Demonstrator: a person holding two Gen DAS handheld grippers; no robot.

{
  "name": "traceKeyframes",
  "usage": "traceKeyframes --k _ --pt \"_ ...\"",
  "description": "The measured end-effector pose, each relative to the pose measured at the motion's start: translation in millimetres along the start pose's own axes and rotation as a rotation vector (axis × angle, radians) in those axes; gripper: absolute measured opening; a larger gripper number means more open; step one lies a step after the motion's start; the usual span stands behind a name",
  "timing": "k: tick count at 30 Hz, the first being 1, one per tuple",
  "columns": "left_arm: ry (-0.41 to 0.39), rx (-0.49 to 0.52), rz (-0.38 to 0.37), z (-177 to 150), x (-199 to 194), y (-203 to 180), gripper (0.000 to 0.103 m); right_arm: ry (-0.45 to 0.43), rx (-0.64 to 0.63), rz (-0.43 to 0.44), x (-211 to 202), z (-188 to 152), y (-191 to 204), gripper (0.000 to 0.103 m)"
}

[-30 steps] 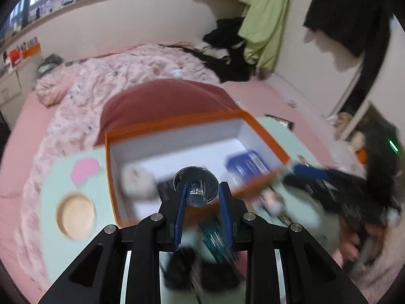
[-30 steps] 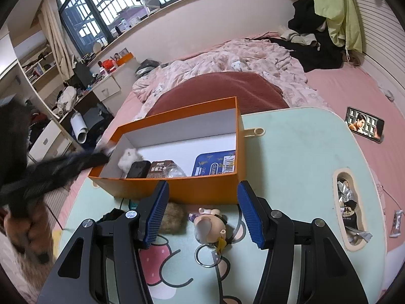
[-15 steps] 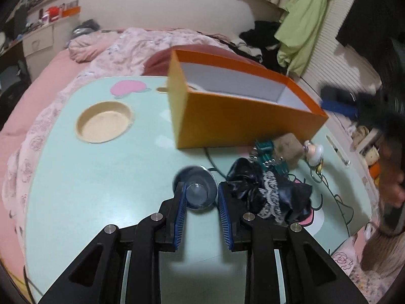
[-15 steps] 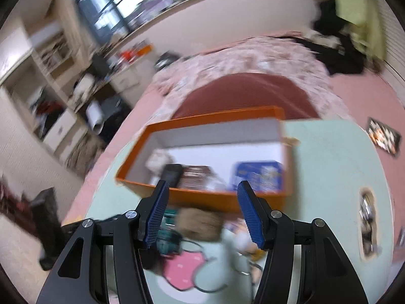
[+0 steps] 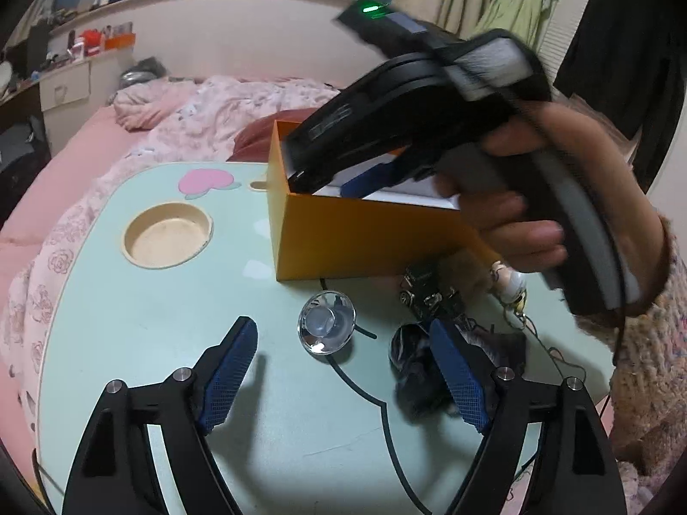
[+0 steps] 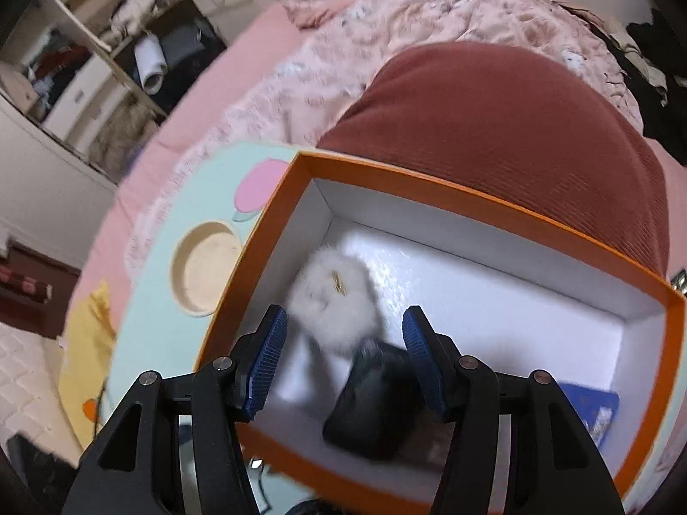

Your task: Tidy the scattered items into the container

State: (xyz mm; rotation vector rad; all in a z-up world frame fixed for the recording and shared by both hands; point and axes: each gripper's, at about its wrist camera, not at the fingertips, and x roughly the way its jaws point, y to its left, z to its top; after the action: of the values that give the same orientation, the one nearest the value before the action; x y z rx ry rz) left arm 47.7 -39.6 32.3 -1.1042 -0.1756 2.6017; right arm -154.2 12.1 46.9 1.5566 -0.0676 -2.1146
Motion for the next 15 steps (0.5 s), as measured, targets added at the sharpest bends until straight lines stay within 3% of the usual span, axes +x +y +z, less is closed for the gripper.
traceKeyframes --k 2,3,6,9,12,15 --pt "0.011 0.018 0.016 -0.8 3.4 -3.1 0.082 0.017 -0.017 0.02 8.9 0.9 0.3 0.049" --pt "0.013 0.024 0.02 -0.7 4.1 -3.8 0.082 0.015 -0.021 0.015 10.2 0.7 -1.5 0.035" --pt "-0.006 0.021 0.018 -0.4 0.2 -1.8 0.082 -0.03 0.006 0.004 -0.9 -3.5 -12.8 0.034" --pt "-0.015 -0.004 0.006 -0.5 -1.2 3.0 0.082 -0.164 0.029 0.022 -45.4 -15.1 -24.9 0.034" --pt "-0.018 -0.032 0.004 0.3 -2.4 7.8 0.082 -0.3 0.006 0.04 -102.5 -44.2 -29.8 0.034" --pt "-0.026 -0.063 -0.023 2.5 -5.3 13.5 0.082 -0.352 -0.013 0.083 -140.6 -87.0 -35.1 0.034"
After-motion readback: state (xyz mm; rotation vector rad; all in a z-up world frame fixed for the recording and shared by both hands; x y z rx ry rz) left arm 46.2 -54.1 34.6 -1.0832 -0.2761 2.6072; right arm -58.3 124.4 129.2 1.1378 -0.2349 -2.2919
